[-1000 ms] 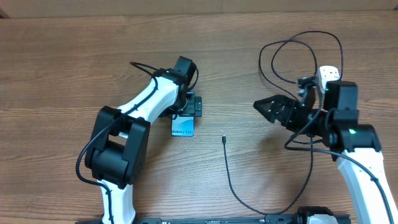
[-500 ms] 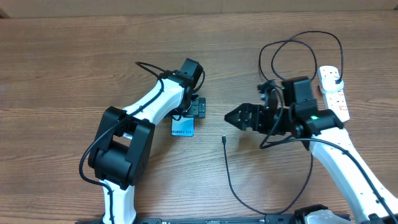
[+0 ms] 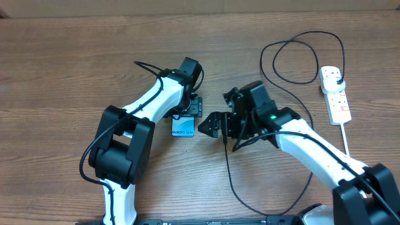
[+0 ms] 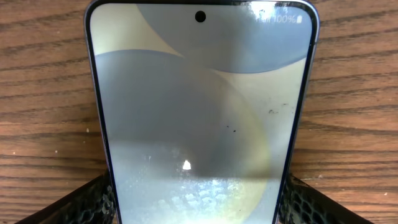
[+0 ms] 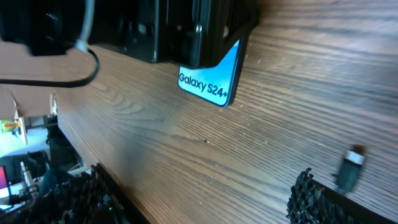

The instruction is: Plug charger to phone and switch on socket

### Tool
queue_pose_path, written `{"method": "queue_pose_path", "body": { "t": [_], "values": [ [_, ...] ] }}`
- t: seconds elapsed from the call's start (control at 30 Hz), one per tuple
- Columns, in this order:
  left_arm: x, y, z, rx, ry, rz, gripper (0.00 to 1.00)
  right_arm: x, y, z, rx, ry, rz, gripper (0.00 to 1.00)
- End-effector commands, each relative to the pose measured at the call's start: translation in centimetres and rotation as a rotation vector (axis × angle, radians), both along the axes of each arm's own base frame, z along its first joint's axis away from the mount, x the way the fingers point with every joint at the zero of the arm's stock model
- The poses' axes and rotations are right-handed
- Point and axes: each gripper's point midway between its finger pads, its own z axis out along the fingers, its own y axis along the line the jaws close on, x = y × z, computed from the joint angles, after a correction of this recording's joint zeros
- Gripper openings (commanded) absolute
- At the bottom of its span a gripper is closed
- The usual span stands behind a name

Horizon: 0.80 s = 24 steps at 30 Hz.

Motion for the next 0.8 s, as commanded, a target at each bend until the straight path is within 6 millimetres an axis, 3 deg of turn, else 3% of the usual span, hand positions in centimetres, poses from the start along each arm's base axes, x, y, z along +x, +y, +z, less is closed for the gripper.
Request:
{"method": "queue_pose_path", "body": {
  "t": [0.0,0.2,0.43,0.63,0.77],
  "values": [
    [-1.3,0.1,-2.3,-0.034,0.096,-0.008,0.82,0.5,0.9,-0.4,-0.005,0.008,-0.017,1.00],
    [-1.8,-0.9,-2.1,-0.150,0.142,-0.041,0.79,1.3,1.4,-2.7,-0.016,0.064,-0.070,1.00],
    [-2.1,-2.1,-1.4,-0.296,0.183,-0.070,0.80,2.2,3.4,-5.4,0.072,0.148,-0.078,0.99],
    [-2.9,-3.2,-0.9,-0.376,0.220,-0.101,0.80,3.3,4.3,-7.1,0.089,0.126,-0.086,0.89],
    [-3.2,-4.0,-0.5,-0.430,0.236,-0.105,0.81,4.3,4.7,-7.8,0.104,0.129,-0.133,0.70]
  ]
}}
